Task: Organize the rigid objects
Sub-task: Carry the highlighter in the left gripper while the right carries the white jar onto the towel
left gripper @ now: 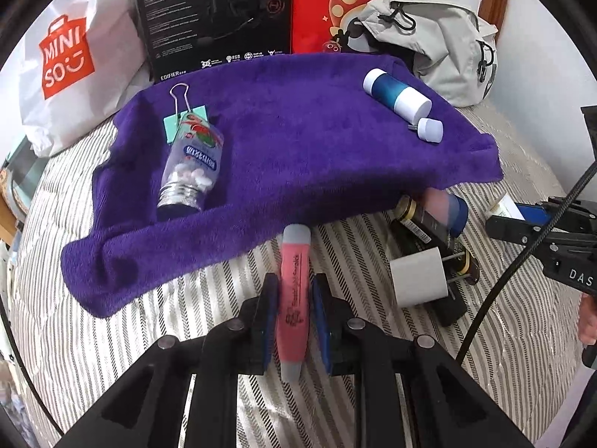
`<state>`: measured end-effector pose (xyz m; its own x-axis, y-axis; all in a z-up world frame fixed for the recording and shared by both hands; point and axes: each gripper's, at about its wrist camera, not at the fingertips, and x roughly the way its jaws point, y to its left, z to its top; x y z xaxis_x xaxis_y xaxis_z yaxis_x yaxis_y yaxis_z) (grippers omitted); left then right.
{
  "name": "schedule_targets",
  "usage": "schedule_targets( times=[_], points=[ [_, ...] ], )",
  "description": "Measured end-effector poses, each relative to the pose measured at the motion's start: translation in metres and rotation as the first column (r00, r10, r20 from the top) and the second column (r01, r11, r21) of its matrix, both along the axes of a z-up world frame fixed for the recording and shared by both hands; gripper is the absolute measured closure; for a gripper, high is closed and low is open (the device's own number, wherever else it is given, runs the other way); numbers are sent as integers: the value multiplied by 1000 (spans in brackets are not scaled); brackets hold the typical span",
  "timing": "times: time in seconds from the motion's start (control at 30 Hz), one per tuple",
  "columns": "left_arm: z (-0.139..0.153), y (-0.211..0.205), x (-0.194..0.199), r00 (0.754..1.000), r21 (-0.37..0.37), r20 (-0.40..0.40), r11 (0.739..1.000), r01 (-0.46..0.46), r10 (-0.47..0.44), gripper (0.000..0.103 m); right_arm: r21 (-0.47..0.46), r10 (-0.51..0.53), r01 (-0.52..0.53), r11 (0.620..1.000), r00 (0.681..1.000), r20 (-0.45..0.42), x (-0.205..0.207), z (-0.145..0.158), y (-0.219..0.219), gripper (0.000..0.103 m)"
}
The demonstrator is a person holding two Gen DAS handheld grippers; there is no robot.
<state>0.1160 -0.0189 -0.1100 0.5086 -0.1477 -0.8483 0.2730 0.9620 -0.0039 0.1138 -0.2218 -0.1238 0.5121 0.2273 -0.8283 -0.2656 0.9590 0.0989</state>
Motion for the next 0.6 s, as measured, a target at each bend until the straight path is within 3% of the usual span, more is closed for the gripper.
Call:
schedule_targets(
  times=[0.3, 0.6],
  points=[
    [3, 8, -12, 1000, -17, 1, 1000, -1, 1, 87, 7, 4, -4, 1000, 1000, 10, 1, 3, 1, 74],
    [30, 17, -20, 999, -60, 44, 998, 4, -2, 87, 16, 26, -27, 1000, 999, 38, -2, 21, 5, 74]
  ],
)
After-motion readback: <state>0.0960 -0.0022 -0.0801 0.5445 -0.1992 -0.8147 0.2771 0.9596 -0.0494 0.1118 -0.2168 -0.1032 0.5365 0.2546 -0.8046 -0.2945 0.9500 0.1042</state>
